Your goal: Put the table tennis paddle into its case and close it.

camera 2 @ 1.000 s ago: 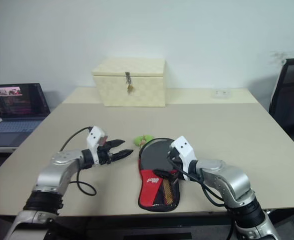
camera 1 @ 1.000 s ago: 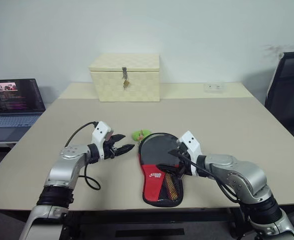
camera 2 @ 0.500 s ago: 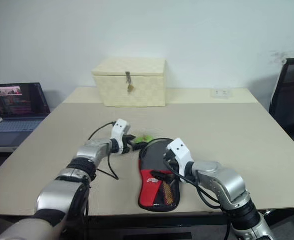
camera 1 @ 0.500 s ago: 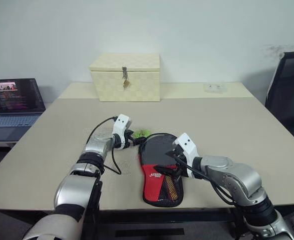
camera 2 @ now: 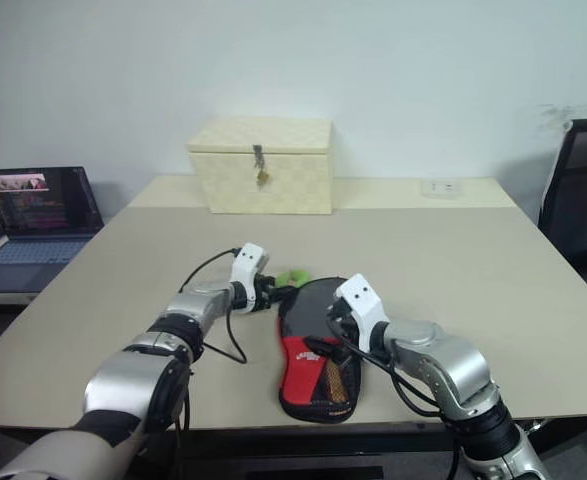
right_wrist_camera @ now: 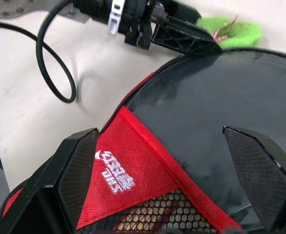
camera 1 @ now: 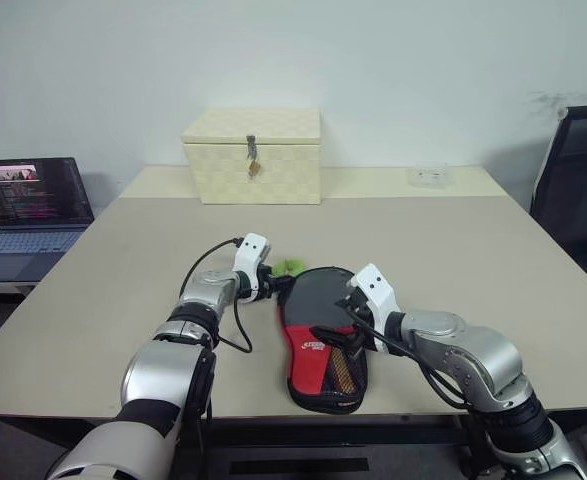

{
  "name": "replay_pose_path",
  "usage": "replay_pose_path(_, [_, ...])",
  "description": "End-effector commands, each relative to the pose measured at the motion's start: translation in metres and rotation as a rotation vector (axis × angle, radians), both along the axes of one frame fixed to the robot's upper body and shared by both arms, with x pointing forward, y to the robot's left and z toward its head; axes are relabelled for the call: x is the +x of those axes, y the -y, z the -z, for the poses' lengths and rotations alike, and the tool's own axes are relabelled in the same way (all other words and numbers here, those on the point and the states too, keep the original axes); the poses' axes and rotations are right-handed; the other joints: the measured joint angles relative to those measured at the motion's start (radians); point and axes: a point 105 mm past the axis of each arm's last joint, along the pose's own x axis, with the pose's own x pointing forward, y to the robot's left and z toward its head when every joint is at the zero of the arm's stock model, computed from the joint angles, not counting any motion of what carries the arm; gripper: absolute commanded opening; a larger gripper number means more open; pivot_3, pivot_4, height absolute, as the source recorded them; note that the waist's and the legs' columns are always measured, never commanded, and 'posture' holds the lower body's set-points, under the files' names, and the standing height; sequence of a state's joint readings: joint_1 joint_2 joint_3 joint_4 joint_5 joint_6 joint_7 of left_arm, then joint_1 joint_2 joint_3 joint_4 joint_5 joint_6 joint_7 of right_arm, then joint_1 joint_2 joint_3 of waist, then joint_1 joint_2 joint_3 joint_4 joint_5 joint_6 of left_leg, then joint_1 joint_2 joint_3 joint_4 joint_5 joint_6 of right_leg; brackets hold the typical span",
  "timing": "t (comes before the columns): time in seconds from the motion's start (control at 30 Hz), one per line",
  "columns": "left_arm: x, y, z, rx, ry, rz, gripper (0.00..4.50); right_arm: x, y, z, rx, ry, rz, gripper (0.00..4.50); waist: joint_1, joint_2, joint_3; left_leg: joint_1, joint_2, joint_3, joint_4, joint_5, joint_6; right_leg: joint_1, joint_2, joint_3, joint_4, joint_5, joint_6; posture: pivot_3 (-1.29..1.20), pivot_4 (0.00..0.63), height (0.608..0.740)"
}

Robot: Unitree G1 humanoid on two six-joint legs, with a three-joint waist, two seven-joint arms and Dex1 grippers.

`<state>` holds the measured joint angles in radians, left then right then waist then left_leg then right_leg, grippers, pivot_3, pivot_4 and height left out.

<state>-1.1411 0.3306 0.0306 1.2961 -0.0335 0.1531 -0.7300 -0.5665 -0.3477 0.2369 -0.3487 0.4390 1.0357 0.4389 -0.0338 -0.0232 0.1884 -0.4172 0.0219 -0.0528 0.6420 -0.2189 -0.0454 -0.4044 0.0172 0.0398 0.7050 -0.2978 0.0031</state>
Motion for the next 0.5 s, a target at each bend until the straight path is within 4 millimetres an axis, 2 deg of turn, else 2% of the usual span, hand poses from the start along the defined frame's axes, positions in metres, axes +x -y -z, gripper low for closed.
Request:
replay_pose_path(0.03, [-0.002, -0.011, 0.012, 0.014, -0.038, -0.05, 1.84, 0.004, -0.007, -0.029, 0.042, 0.119, -0.017, 4.5, -0.002, 0.0, 0.0, 0.0, 0.0, 0.0, 0.001, 0.0, 0.0, 0.0, 0.0, 0.0, 0.001, 0.0, 0.0, 0.0, 0.15, 0.74])
replay_pose_path(0.2, [-0.003, -0.014, 0.014, -0.003, -0.043, -0.065, 0.19, 0.011, -0.019, -0.038, 0.056, 0.148, -0.025, 4.5, -0.014, 0.0, 0.0, 0.003, 0.0, 0.0, 0.003, 0.0, 0.0, 0.0, 0.001, 0.001, 0.008, -0.002, 0.003, 0.0, 0.15, 0.74])
replay_pose_path(0.23, [-0.003, -0.015, 0.014, -0.006, -0.043, -0.069, 0.01, 0.013, -0.024, -0.037, 0.054, 0.15, -0.026, 4.5, -0.015, 0.0, 0.0, 0.004, 0.001, 0.0, 0.003, 0.0, 0.0, 0.0, 0.001, 0.001, 0.009, -0.002, 0.003, 0.0, 0.15, 0.74])
replay_pose_path(0.37, [-0.003, -0.016, 0.015, -0.016, -0.045, -0.075, 0.01, 0.029, -0.037, -0.006, -0.001, 0.102, 0.003, 4.5, -0.019, 0.0, 0.0, 0.004, 0.001, 0.001, 0.003, 0.0, 0.0, 0.0, 0.001, 0.001, 0.009, -0.002, 0.003, 0.0, 0.15, 0.74])
replay_pose_path(0.5, [-0.003, -0.017, 0.013, -0.019, -0.041, -0.07, 0.01, 0.04, -0.033, 0.026, -0.075, 0.068, 0.052, 4.5, -0.019, 0.0, 0.0, 0.002, 0.001, 0.0, 0.003, 0.0, 0.0, -0.001, 0.001, 0.001, 0.008, 0.0, 0.0, 0.0, 0.15, 0.74])
